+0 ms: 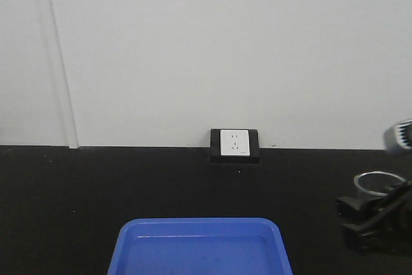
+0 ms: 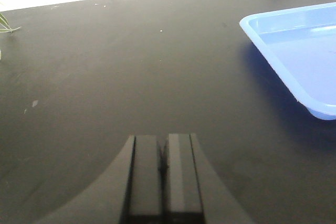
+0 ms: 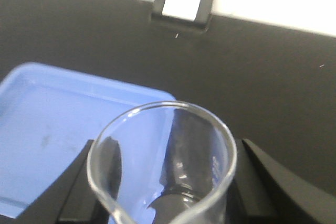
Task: Move beaker to silver tray on left bench
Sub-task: 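Lift the beaker out of the blue tray with the right gripper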
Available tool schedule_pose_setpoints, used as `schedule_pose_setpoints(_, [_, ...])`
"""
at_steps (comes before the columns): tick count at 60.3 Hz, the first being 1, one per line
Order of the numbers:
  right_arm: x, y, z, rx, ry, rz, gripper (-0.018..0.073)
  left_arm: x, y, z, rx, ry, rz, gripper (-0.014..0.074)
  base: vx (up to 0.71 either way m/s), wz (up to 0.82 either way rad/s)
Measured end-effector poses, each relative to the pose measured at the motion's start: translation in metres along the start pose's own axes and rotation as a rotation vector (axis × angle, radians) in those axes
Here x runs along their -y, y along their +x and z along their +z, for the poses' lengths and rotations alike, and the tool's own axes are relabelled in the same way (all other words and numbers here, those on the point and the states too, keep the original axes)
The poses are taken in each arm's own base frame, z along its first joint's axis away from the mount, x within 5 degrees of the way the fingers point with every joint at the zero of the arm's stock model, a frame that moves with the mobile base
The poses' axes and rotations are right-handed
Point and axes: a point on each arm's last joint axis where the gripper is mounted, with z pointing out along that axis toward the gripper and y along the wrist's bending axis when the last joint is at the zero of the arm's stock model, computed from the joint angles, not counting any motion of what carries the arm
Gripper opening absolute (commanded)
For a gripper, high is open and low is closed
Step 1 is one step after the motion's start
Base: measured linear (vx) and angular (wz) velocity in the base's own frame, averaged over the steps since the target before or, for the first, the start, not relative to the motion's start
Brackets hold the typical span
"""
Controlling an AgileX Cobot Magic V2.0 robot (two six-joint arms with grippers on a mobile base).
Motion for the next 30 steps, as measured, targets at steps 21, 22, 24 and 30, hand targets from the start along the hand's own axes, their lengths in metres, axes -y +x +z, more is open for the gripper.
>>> schedule_pose_setpoints(21, [0.011,0.052,-0.035,0.169,-0.071,0.008,-0.0011,0.0,0.0,0.0,0.0,0.0,0.0,0.0001,0.0,0.0])
schedule_pose_setpoints(22, [0.01,0.057,-0.034,0.18,-0.08,0.006,-0.0011,0.0,0.0,0.0,0.0,0.0,0.0,0.0001,0.0,0.0])
schedule_pose_setpoints(24, [0.01,0.061,-0.033,0.201,-0.093,0.001,-0.0011,0.0,0.0,0.0,0.0,0.0,0.0,0.0001,0.0,0.0])
schedule_pose_setpoints(30, [0.008,0.074,-0.027,0.22,-0.117,-0.01,-0.0011,0.0,0.0,0.0,0.0,0.0,0.0,0.0001,0.0,0.0])
